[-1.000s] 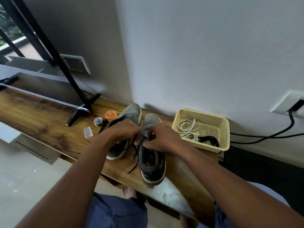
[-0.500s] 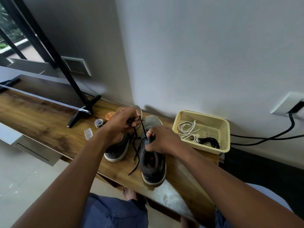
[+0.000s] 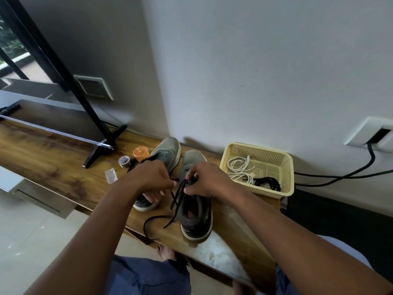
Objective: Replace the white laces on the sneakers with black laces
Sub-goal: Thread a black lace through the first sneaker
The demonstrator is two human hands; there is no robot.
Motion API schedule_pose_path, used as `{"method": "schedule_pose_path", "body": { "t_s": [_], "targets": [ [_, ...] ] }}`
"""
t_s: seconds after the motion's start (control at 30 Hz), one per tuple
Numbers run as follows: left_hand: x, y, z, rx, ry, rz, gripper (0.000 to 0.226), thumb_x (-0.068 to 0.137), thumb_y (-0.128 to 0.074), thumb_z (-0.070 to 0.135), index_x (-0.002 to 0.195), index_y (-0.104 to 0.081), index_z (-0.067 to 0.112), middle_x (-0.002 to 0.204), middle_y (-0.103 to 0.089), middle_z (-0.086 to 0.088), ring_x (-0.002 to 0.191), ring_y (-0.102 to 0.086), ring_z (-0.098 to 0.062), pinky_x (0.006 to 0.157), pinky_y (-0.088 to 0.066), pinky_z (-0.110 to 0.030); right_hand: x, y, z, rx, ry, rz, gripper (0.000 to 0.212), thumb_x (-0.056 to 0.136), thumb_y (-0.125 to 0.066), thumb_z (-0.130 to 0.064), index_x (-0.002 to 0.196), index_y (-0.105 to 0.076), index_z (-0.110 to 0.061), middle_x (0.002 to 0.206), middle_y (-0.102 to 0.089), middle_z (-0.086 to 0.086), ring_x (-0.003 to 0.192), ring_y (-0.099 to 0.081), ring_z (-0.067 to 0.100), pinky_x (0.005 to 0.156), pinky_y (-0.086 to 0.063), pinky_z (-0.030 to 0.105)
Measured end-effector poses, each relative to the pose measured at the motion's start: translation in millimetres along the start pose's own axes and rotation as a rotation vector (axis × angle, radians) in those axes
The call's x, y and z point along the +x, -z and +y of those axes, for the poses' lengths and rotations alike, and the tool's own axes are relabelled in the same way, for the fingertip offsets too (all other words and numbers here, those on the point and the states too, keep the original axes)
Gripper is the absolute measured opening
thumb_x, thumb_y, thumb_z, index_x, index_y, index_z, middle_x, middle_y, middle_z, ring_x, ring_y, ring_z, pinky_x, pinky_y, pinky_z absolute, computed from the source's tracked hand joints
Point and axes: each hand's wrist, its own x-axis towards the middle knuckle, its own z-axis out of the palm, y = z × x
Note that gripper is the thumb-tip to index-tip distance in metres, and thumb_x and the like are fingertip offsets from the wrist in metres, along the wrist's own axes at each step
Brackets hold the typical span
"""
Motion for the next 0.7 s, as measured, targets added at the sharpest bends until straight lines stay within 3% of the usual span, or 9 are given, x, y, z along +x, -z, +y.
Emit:
{"method": "schedule_pose_path", "body": {
  "t_s": [0.1, 0.2, 0.27, 0.4, 0.53, 0.6, 0.7],
  "targets": [
    [8, -8, 11, 0.083, -0.013, 0.173, 0.022, 0.101, -0.066, 0.023, 0.085, -0.076, 0.012, 0.066, -0.077, -0.003, 0.059, -0.077, -0.017, 0.063, -0.065, -0.031, 3, -1, 0, -0.021, -0.004, 0.005, 0.035, 0.074, -0.081, -0.045, 0.105, -0.072, -0.034, 0.114, -0.07, -0.001, 0.117, -0.059, 0.026, 0.09, -0.055, 0.036],
    [15, -17, 22, 0.183, 0.01, 0.165, 0.016, 0.098, -0.065, 0.02, 0.086, -0.074, 0.013, 0.06, -0.074, -0.004, 0.053, -0.074, -0.017, 0.067, -0.066, -0.034, 5, -4, -1, -0.025, 0.01, 0.045, 0.033, 0.072, -0.076, -0.044, 0.103, -0.07, -0.034, 0.107, -0.071, -0.004, 0.11, -0.062, 0.024, 0.077, -0.05, 0.032],
    [18, -23, 27, 0.236, 0.028, 0.164, 0.015, 0.094, -0.063, 0.018, 0.083, -0.071, 0.013, 0.06, -0.074, -0.005, 0.05, -0.073, -0.018, 0.067, -0.066, -0.036, 6, -7, 0, 0.007, 0.017, 0.073, 0.032, 0.072, -0.071, -0.04, 0.102, -0.071, -0.029, 0.102, -0.072, -0.004, 0.105, -0.065, 0.024, 0.077, -0.054, 0.033],
    [18, -27, 30, 0.311, 0.006, 0.237, 0.017, 0.091, -0.062, 0.034, 0.081, -0.062, 0.02, 0.076, -0.072, -0.005, 0.074, -0.074, -0.028, 0.078, -0.064, -0.041, 8, -9, 2, 0.041, 0.046, 0.139, 0.021, 0.081, -0.064, -0.031, 0.097, -0.07, -0.019, 0.098, -0.073, 0.003, 0.099, -0.067, 0.029, 0.077, -0.057, 0.038],
    [17, -17, 26, 0.031, -0.014, 0.207, 0.045, 0.084, -0.056, 0.056, 0.075, -0.068, 0.014, 0.075, -0.075, -0.003, 0.076, -0.072, -0.026, 0.076, -0.058, -0.042, 8, -11, 3, 0.067, 0.098, 0.189, 0.014, 0.086, -0.063, -0.021, 0.098, -0.071, -0.019, 0.099, -0.072, 0.006, 0.099, -0.067, 0.031, 0.07, -0.041, 0.029],
    [17, -11, 25, -0.164, -0.099, 0.257, 0.049, 0.083, -0.055, 0.052, 0.074, -0.07, 0.006, 0.07, -0.074, -0.002, 0.072, -0.071, -0.025, 0.072, -0.057, -0.042, 8, -10, 1, 0.114, 0.125, 0.194, 0.031, 0.085, -0.057, -0.012, 0.113, -0.071, -0.02, 0.11, -0.072, 0.006, 0.107, -0.065, 0.031, 0.082, -0.049, 0.032],
    [13, -4, 31, -0.354, -0.272, 0.451, 0.049, 0.099, -0.059, 0.045, 0.062, -0.058, 0.013, 0.054, -0.054, 0.003, 0.051, -0.048, -0.011, 0.049, -0.041, -0.022, 9, -7, -3, 0.318, 0.149, 0.188, 0.045, 0.078, -0.046, -0.011, 0.115, -0.07, -0.02, 0.111, -0.073, 0.001, 0.108, -0.068, 0.024, 0.096, -0.054, 0.045]
  ]
}}
